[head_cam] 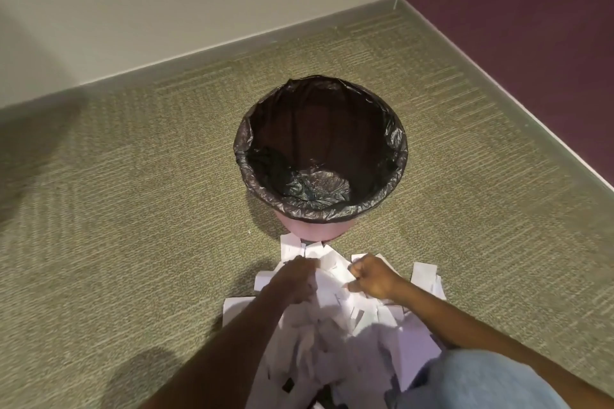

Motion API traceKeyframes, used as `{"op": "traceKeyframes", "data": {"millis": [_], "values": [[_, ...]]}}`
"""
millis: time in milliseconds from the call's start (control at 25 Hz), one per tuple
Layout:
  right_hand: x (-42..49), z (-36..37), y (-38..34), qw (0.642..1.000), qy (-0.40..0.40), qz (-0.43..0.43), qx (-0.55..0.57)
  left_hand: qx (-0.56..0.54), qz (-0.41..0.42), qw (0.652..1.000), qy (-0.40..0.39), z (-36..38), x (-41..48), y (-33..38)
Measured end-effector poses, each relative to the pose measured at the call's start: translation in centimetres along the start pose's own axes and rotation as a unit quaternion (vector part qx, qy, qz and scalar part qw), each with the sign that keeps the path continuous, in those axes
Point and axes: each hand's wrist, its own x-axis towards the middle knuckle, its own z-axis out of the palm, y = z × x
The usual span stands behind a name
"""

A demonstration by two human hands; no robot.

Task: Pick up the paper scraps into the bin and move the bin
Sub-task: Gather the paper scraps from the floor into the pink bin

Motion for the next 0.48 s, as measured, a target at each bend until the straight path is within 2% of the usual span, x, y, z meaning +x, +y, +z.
{"op": "traceKeyframes", "data": {"millis": [280, 480], "values": [[0.4, -2.1, -0.8, 0.991, -0.006, -0.032, -0.128, 0.018, -0.018, 0.999, -0.031, -0.2, -0.3, -0.9], [-1.7, -3.9, -3.2, 0.966, -0.046, -0.05, -0.251, 0.012, -0.029, 0.998, -0.062, -1.6, 0.0, 0.3]]}}
